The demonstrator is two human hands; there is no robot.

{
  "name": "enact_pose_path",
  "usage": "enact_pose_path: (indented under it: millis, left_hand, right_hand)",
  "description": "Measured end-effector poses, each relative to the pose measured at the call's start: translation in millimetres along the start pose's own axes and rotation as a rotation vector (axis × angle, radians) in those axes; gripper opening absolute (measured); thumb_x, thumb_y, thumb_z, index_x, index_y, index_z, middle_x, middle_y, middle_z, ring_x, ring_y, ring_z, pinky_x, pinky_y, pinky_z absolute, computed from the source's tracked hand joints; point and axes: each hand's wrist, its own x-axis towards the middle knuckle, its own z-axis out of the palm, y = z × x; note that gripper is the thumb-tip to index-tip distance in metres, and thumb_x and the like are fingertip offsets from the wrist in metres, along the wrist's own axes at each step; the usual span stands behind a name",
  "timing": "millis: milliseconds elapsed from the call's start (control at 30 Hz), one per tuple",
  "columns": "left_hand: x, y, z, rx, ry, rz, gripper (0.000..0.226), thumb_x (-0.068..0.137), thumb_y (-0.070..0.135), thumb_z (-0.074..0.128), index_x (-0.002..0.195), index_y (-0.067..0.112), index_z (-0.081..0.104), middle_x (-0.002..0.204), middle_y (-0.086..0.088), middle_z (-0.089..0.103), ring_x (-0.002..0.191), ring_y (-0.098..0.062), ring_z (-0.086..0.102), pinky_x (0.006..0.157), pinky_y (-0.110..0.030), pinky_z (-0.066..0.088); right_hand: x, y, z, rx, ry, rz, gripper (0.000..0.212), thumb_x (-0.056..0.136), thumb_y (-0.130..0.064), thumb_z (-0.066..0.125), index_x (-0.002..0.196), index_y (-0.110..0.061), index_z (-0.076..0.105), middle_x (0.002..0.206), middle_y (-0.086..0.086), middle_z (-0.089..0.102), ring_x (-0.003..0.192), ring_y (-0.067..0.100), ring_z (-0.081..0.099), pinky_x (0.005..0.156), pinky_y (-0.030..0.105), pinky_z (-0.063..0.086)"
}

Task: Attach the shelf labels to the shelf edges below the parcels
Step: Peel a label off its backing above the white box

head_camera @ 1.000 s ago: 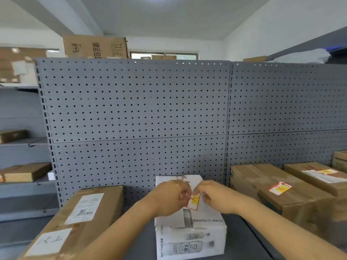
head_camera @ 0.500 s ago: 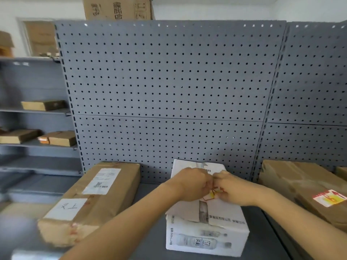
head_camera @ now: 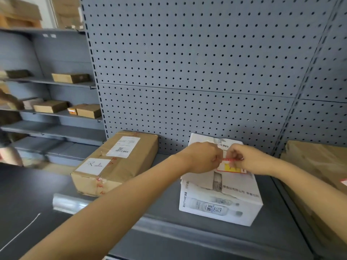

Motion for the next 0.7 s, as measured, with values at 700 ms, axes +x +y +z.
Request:
enact_pose_path:
  millis: [700]
  left_hand:
    - [-208,-45,-15,-0.124,0.077,0.047,0.019,0.090,0.025,0.049,0.095,0.016,0.065,0.097,-0.002,0.062,0.079,-0.025,0.059,0.068,-0.039,0.049]
  right_hand:
    - [-66,-173,145,0.237,0.552,-0.036,0.025,0.082,0.003,0.064,0.082,-0.021,0.067,0.077,-0.008,0.066,0.073,-0.002,0.060,0.064,0.006,0.043]
